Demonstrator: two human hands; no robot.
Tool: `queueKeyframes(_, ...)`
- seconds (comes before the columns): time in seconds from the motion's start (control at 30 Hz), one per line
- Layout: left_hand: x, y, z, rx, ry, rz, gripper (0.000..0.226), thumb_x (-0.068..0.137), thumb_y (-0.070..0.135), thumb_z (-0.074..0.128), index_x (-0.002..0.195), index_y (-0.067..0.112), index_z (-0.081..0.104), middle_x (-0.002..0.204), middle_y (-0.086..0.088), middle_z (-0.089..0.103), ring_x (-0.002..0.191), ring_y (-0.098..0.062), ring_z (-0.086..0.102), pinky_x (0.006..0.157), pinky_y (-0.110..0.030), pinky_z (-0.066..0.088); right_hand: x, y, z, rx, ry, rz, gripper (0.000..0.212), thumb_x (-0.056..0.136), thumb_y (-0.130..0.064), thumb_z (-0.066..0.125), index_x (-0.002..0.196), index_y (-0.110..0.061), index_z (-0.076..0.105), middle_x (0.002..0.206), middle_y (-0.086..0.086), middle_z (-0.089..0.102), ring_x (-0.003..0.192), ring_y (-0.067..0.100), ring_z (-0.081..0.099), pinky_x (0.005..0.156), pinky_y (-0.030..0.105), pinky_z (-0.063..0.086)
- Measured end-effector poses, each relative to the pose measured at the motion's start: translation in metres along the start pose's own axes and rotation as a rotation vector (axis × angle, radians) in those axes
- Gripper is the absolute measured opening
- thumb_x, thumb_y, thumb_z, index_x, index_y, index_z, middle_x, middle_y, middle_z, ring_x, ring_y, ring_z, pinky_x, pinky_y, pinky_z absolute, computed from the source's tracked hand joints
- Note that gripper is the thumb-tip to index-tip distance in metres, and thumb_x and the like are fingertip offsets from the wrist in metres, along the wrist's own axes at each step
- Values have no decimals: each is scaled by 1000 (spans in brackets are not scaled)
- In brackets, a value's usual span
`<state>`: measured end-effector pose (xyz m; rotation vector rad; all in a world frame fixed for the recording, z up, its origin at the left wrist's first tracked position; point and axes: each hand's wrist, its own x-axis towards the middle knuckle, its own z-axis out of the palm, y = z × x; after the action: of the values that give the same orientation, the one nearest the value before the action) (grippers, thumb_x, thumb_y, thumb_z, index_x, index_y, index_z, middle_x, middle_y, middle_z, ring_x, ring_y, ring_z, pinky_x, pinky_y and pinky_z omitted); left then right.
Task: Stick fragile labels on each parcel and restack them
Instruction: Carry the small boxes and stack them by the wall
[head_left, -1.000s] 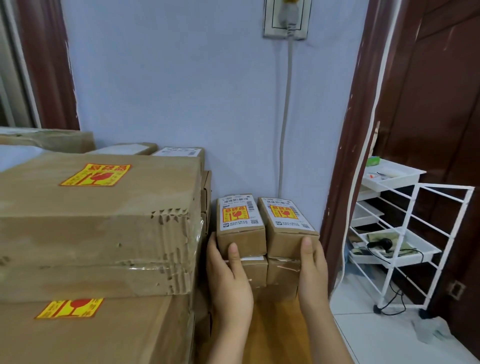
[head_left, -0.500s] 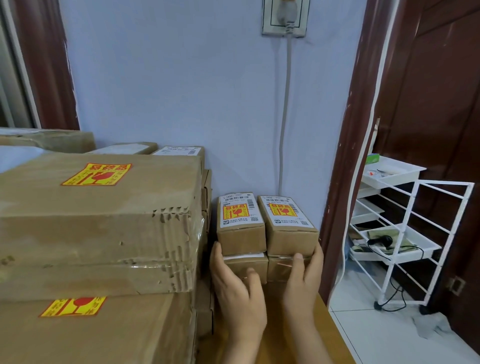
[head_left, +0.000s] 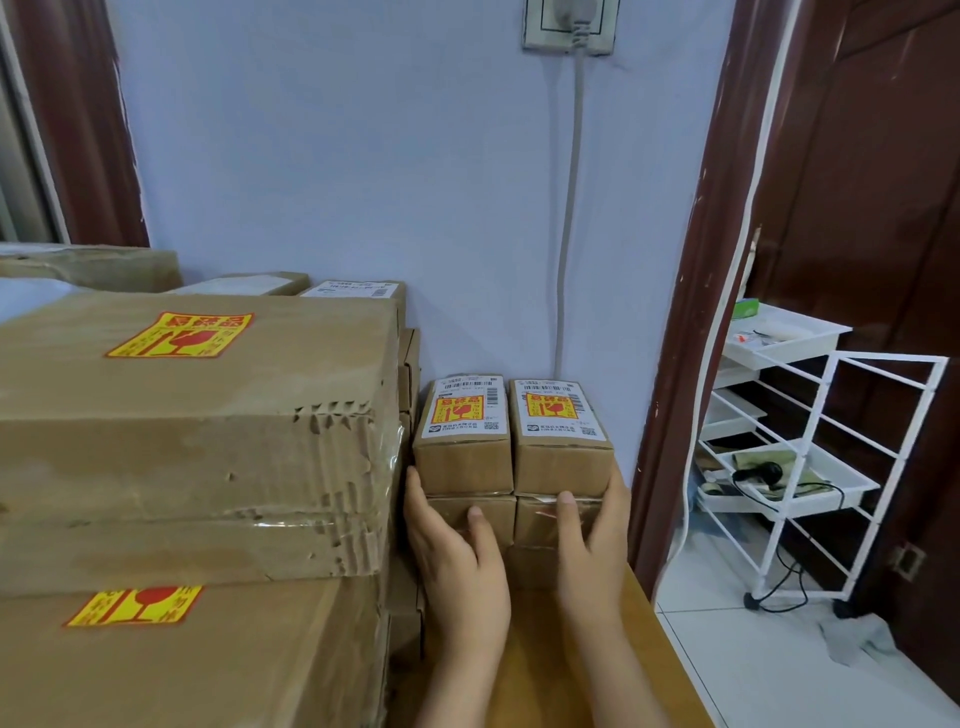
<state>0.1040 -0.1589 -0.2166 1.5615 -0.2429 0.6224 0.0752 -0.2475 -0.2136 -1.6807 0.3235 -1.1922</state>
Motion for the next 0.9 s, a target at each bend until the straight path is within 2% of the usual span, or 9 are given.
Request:
queueKeyframes(0.17,1,0,-1,24,-17,-14,69,85,25,44,148,10,22,150,-8,28,138,-24,27,113,-34,25,1,1,-1,17,-16,5,59,83,-45,45,140,-30,35,130,-10,48,120,-2,45,94,15,36)
queueKeyframes(0.3,-1,6,-3,17,2,4,67,84,27,47,144,3,28,144,-17,35,131,-24,31,105,-15,21,1,2,-1,66,-2,22,60,79,-50,43,136,-33,37,129,-10,50,119,1,48,99,27,41)
queueKeyframes(0.33,-1,6,-3,21,13,16,68,84,31,45,143,4,28,143,-18,36,129,-24,31,105,-18,22,1,2,-1,73,0,25,60,79,-51,43,136,-33,38,128,-9,51,118,1,49,99,28,42)
queueKeyframes(0.43,-4,6,-2,35,58,48,65,81,37,41,141,17,24,142,-15,36,129,-26,32,106,-38,31,0,1,0,87,-6,25,58,79,-53,42,133,-35,38,126,-9,53,115,0,50,97,27,43)
queueKeyframes(0.5,-4,5,-2,41,78,57,63,81,38,42,140,23,23,142,-13,34,130,-27,32,106,-43,33,0,0,0,83,-13,22,56,79,-53,41,132,-36,38,125,-10,53,115,2,50,96,27,43)
queueKeyframes(0.6,-4,4,-2,54,71,52,66,81,38,42,142,17,25,142,-13,35,130,-29,34,104,-51,39,1,0,-1,73,-32,29,55,79,-55,40,132,-38,36,124,-13,53,114,-2,50,94,23,42)
queueKeyframes(0.77,-1,4,-3,87,21,33,76,80,41,39,146,7,26,145,-14,35,132,-21,28,103,-54,38,4,-1,-3,61,-59,42,55,77,-57,39,129,-41,34,122,-18,51,109,-11,48,85,6,37)
queueKeyframes(0.9,-1,4,-3,82,20,26,75,81,41,41,146,7,26,145,-14,35,132,-22,28,102,-54,40,5,-3,-4,53,-78,63,42,83,-48,44,123,-51,31,121,-24,48,107,-15,47,81,3,37)
